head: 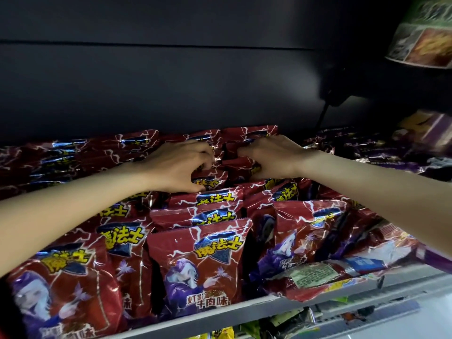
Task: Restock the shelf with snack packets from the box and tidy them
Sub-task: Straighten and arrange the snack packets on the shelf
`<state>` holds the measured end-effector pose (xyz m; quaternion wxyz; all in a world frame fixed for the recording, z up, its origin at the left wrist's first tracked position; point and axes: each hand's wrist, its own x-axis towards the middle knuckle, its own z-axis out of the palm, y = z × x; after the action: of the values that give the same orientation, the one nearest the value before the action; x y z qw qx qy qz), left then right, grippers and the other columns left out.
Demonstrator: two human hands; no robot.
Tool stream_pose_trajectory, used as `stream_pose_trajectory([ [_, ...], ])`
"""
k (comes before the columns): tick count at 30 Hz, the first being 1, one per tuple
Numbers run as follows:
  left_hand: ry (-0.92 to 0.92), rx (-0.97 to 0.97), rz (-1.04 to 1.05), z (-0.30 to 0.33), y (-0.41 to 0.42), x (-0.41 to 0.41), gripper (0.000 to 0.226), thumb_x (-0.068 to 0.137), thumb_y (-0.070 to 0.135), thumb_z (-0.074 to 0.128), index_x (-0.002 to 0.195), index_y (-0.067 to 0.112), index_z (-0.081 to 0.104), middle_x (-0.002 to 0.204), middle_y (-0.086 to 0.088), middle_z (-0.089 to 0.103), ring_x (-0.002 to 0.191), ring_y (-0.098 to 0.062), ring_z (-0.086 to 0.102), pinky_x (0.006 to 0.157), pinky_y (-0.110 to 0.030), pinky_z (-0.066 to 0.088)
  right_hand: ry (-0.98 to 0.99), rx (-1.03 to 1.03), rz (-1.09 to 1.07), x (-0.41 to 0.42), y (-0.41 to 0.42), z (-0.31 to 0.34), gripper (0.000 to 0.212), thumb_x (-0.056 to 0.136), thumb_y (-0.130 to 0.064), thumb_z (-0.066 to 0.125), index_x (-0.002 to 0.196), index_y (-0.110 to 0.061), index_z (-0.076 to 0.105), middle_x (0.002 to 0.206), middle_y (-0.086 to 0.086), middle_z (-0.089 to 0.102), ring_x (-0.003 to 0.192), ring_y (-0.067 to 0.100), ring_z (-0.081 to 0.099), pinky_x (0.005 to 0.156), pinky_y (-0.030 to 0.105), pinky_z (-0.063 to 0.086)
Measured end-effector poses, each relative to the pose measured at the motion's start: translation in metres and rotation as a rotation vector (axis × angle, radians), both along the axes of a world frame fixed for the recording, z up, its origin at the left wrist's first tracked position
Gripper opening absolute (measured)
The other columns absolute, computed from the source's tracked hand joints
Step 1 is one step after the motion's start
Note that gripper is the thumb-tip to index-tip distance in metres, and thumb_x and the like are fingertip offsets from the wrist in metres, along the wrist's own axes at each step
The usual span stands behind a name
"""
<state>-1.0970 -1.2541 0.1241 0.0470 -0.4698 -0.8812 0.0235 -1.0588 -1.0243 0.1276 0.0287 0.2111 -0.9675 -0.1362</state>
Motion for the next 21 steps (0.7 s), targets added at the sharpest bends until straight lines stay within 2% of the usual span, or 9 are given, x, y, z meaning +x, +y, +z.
stream_pose_trajectory([
  [3, 0.012, 0.004, 0.002, -0.001, -0.002, 0.0, 0.027, 0.081, 0.044, 0.066, 0.098, 0.032, 0.049, 0.136, 0.018, 0.039, 0.126, -0.005, 0.036, 0.082, -0.023, 0.04, -0.019, -0.25, 0.054, 0.013, 0.01, 0.011, 0.045, 0.087, -0.039, 0.064, 0.127, -0.031, 0.046, 0.116, -0.009, 0.054, 0.103, 0.01, 0.048, 0.082, 0.03, 0.044],
  [5, 0.017, -0.001, 0.009, -0.002, -0.003, 0.0, 0.03, 0.081, 0.045, 0.067, 0.102, 0.031, 0.051, 0.136, 0.016, 0.039, 0.126, -0.006, 0.037, 0.083, -0.025, 0.041, -0.029, -0.322, 0.174, 0.021, 0.018, 0.019, 0.03, 0.087, -0.034, 0.066, 0.114, -0.028, 0.056, 0.103, -0.013, 0.054, 0.096, 0.006, 0.051, 0.082, 0.033, 0.049],
  [7, 0.022, -0.011, 0.009, -0.001, -0.002, 0.001, 0.033, 0.08, 0.045, 0.067, 0.106, 0.031, 0.053, 0.137, 0.015, 0.039, 0.126, -0.007, 0.037, 0.084, -0.026, 0.041, -0.159, -0.283, 0.186, 0.025, 0.019, 0.023, 0.024, 0.086, -0.032, 0.067, 0.108, -0.025, 0.062, 0.096, -0.014, 0.057, 0.085, 0.005, 0.056, 0.075, 0.033, 0.051],
  [8, 0.025, -0.02, 0.008, 0.0, -0.001, 0.002, 0.034, 0.08, 0.046, 0.067, 0.107, 0.032, 0.053, 0.137, 0.015, 0.038, 0.126, -0.007, 0.036, 0.085, -0.027, 0.041, -0.224, -0.242, 0.162, 0.025, 0.018, 0.024, 0.027, 0.086, -0.031, 0.068, 0.111, -0.023, 0.062, 0.1, -0.012, 0.06, 0.086, 0.006, 0.058, 0.077, 0.032, 0.051],
  [11, 0.026, -0.042, 0.008, 0.004, -0.001, 0.009, 0.044, 0.078, 0.05, 0.066, 0.117, 0.039, 0.048, 0.138, 0.017, 0.035, 0.127, -0.006, 0.033, 0.088, -0.027, 0.039, -0.341, -0.151, 0.094, 0.022, 0.013, 0.022, 0.042, 0.085, -0.029, 0.07, 0.124, -0.022, 0.058, 0.12, -0.006, 0.062, 0.104, 0.011, 0.059, 0.087, 0.027, 0.047],
  [15, 0.024, -0.036, -0.035, 0.007, -0.001, 0.019, 0.06, 0.077, 0.054, 0.066, 0.13, 0.043, 0.039, 0.141, 0.019, 0.03, 0.13, -0.005, 0.03, 0.096, -0.026, 0.036, -0.477, -0.085, -0.029, 0.017, 0.002, 0.018, 0.055, 0.087, -0.027, 0.067, 0.137, -0.02, 0.046, 0.127, -0.005, 0.054, 0.118, 0.018, 0.052, 0.088, 0.016, 0.043],
  [17, 0.026, -0.04, -0.059, 0.007, 0.0, 0.023, 0.063, 0.078, 0.057, 0.064, 0.133, 0.044, 0.037, 0.142, 0.019, 0.029, 0.13, -0.004, 0.028, 0.102, -0.026, 0.034, -0.55, -0.037, -0.061, 0.014, -0.006, 0.01, 0.052, 0.088, -0.023, 0.065, 0.137, -0.015, 0.047, 0.131, 0.002, 0.054, 0.119, 0.023, 0.053, 0.099, 0.027, 0.043],
  [19, 0.02, -0.051, -0.068, 0.006, -0.001, 0.025, 0.063, 0.079, 0.058, 0.063, 0.134, 0.044, 0.036, 0.142, 0.019, 0.029, 0.129, -0.004, 0.027, 0.105, -0.027, 0.033, -0.489, 0.038, -0.011, 0.011, -0.009, 0.005, 0.041, 0.088, -0.034, 0.065, 0.124, -0.017, 0.056, 0.115, 0.001, 0.062, 0.104, 0.021, 0.059, 0.089, 0.032, 0.049],
  [21, 0.018, -0.05, -0.077, 0.007, -0.002, 0.025, 0.062, 0.079, 0.057, 0.062, 0.134, 0.043, 0.036, 0.142, 0.019, 0.029, 0.129, -0.004, 0.027, 0.105, -0.028, 0.034, -0.26, 0.136, 0.057, 0.013, -0.008, 0.008, 0.043, 0.085, -0.054, 0.061, 0.112, -0.02, 0.06, 0.099, -0.001, 0.063, 0.089, 0.019, 0.059, 0.07, 0.028, 0.047],
])
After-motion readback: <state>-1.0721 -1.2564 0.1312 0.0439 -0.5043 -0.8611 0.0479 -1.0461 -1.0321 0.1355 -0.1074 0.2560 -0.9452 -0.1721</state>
